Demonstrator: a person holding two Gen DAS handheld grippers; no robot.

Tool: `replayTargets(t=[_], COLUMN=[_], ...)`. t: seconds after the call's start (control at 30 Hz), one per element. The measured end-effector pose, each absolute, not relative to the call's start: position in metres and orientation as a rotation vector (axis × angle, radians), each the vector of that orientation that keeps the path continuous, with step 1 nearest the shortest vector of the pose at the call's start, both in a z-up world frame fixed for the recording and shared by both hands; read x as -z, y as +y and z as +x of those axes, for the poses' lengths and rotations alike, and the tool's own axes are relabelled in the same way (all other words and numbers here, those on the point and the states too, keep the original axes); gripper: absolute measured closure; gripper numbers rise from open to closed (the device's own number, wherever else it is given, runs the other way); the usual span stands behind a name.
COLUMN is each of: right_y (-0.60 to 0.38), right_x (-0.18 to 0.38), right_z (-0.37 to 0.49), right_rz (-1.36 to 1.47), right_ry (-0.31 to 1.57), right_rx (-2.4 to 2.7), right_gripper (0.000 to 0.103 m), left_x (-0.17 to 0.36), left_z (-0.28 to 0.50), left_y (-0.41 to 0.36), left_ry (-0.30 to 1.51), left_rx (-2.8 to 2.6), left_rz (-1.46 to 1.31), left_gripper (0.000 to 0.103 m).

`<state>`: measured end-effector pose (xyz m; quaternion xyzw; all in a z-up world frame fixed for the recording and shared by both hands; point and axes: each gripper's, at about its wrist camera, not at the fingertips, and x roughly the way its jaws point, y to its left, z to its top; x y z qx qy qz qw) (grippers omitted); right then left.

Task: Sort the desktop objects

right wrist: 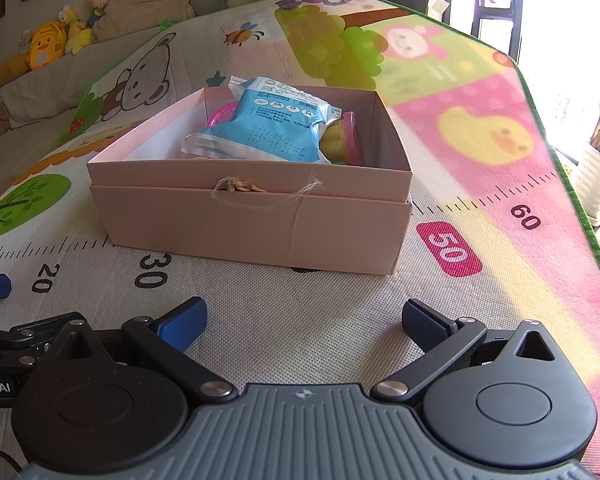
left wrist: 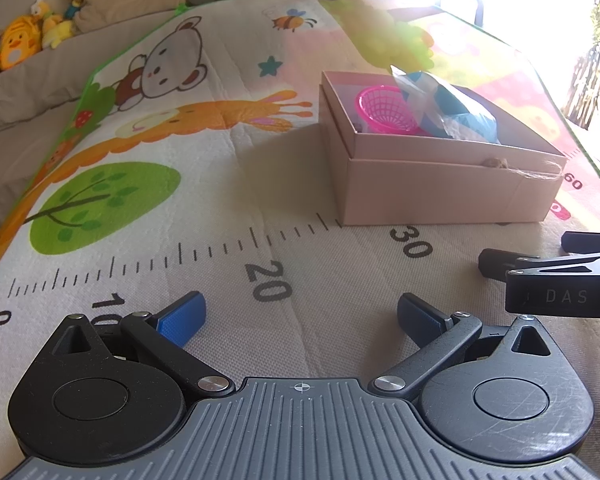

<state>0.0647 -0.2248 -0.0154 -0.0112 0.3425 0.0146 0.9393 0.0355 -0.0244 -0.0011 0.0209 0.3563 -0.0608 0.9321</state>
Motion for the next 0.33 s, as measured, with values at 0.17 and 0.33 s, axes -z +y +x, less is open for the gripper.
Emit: replayTargets(t=[0.17, 0.33], right_y=[-0.2245, -0.2249], right_x=[0.015, 0.0153], right_z=[0.065, 0.0647], right_rz=[-0.023, -0.023], right_ry=[0.699, 0.699], right_rx=[-0.03, -0.03], right_gripper=[0.0, 0.0], left_x=[0.0009, 0.0009], left_z=[0.0356, 0.0359], left_y=[-0.024, -0.0248], left_ry=[0.73, 0.731], left_rx=[0.126, 0.13], left_rz=[0.047, 0.047], left_gripper=[0.0, 0.0])
